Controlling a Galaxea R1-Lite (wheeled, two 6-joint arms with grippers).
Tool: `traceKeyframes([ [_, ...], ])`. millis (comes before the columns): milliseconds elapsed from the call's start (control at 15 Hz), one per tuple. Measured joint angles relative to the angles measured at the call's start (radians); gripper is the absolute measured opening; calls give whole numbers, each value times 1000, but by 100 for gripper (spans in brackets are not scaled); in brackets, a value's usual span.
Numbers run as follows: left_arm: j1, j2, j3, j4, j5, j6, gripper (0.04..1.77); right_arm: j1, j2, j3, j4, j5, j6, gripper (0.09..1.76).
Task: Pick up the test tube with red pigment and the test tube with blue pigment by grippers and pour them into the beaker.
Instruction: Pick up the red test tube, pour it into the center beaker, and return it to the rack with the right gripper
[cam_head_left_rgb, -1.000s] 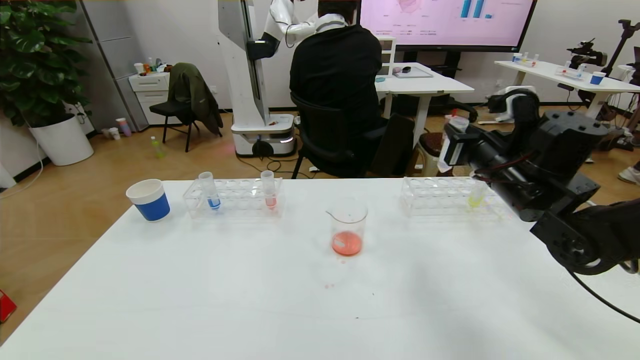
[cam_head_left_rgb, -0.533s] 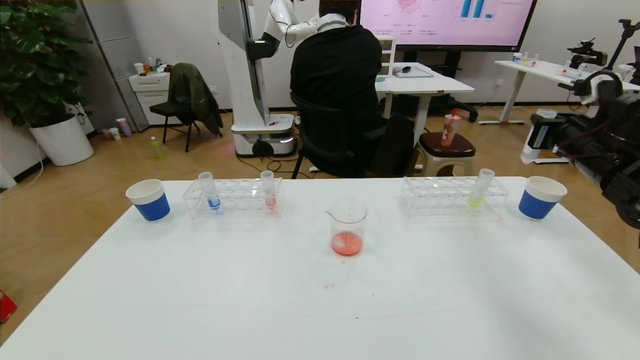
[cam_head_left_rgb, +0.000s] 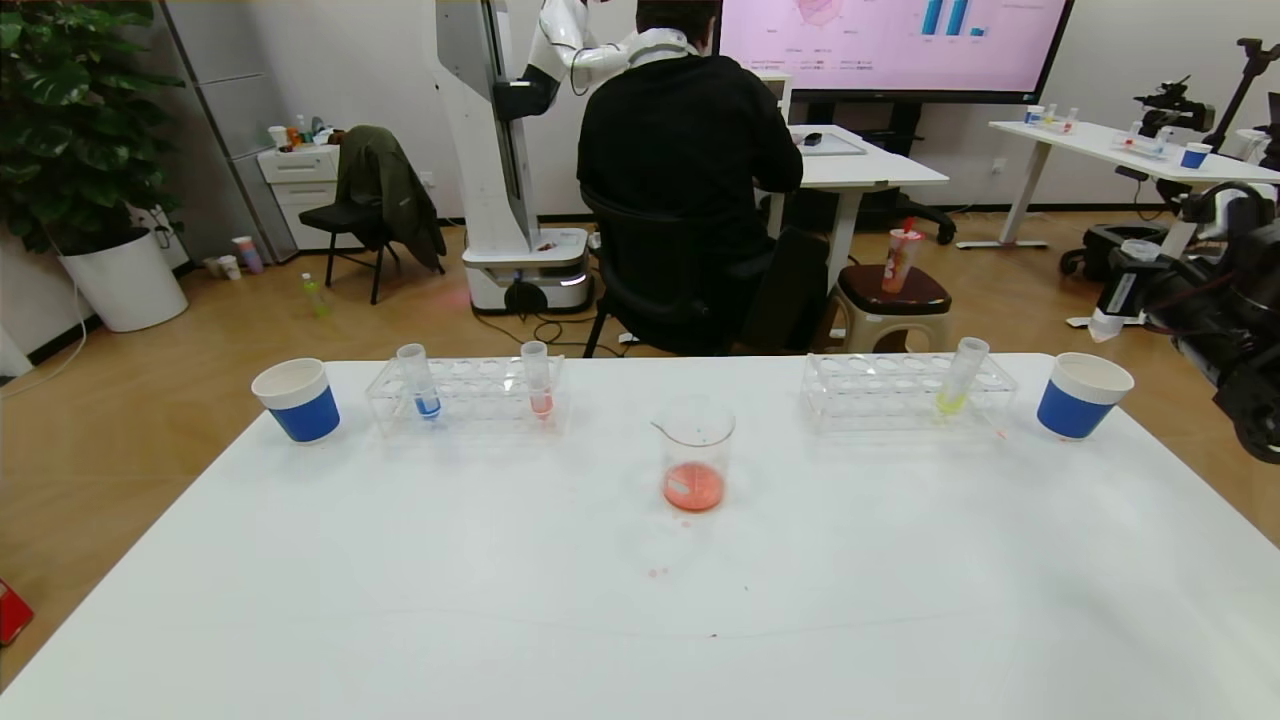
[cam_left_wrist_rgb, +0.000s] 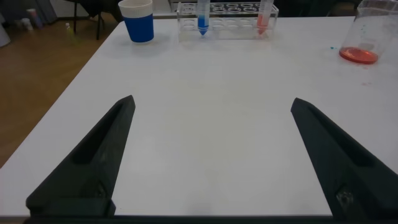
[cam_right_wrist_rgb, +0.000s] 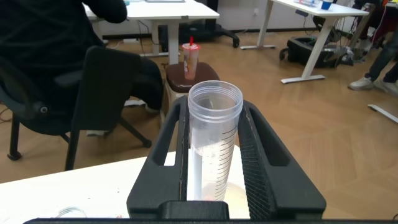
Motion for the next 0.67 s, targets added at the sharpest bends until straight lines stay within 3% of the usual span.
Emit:
traceKeyframes([
  [667,0,0,0,0,0,0,175,-45,184,-17,-80,-4,-16,51],
])
